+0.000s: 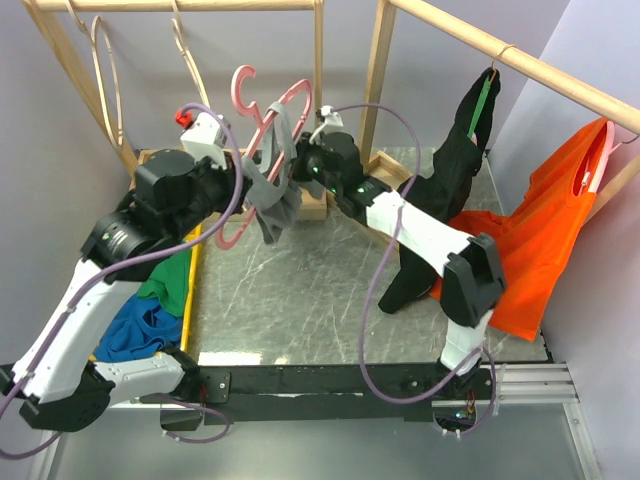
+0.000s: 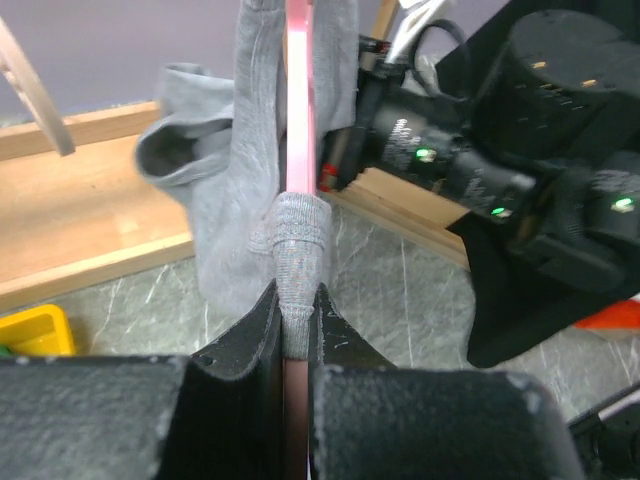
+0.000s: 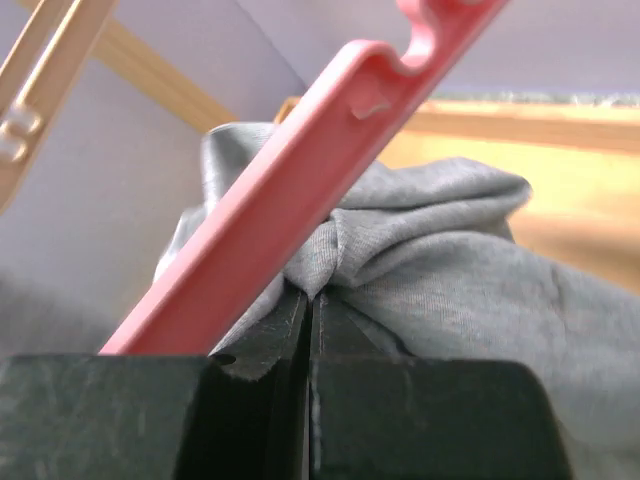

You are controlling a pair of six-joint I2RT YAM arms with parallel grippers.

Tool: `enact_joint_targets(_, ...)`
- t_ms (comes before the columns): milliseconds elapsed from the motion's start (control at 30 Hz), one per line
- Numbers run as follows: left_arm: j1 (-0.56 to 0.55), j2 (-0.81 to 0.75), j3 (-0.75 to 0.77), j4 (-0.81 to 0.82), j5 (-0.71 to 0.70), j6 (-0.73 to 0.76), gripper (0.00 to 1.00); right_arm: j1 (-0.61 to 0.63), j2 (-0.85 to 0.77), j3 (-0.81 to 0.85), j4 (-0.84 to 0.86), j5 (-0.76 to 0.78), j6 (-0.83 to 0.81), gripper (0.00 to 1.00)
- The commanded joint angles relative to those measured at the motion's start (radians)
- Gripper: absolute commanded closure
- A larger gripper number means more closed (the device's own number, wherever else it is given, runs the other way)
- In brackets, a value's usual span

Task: Place the tank top on the hanger

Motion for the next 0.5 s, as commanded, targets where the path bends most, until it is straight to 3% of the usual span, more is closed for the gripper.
enact_joint_targets(0,0.001,0.03,0.019,0.122,-0.053,-0.068,0.98,-0.029,0.13,0.101,0.06,-0.013,-0.005,1.0)
enact_joint_targets(133,0.001,0.045,-0.036,0.185,-0.116,-0.144,0.98,-0.048,0.281,0.209,0.094,-0.01,0.013,1.0)
enact_joint_targets(300,0.001,0.085,-0.08,0.239,-0.138,-0.184,0.99,-0.046,0.424,0.37,-0.009,-0.024,0.023,1.0)
enact_joint_targets(333,0.001,0.091,-0.085,0.246,-0.141,-0.184,0.99,-0.046,0.429,0.366,-0.012,-0.026,0.026,0.97)
enact_joint_targets(367,0.003,0.106,-0.088,0.262,-0.144,-0.184,0.98,-0.048,0.423,0.353,-0.006,-0.024,0.027,0.85)
enact_joint_targets(467,0.01,0.137,-0.073,0.27,-0.153,-0.184,0.98,-0.046,0.371,0.278,0.016,-0.03,0.021,0.69)
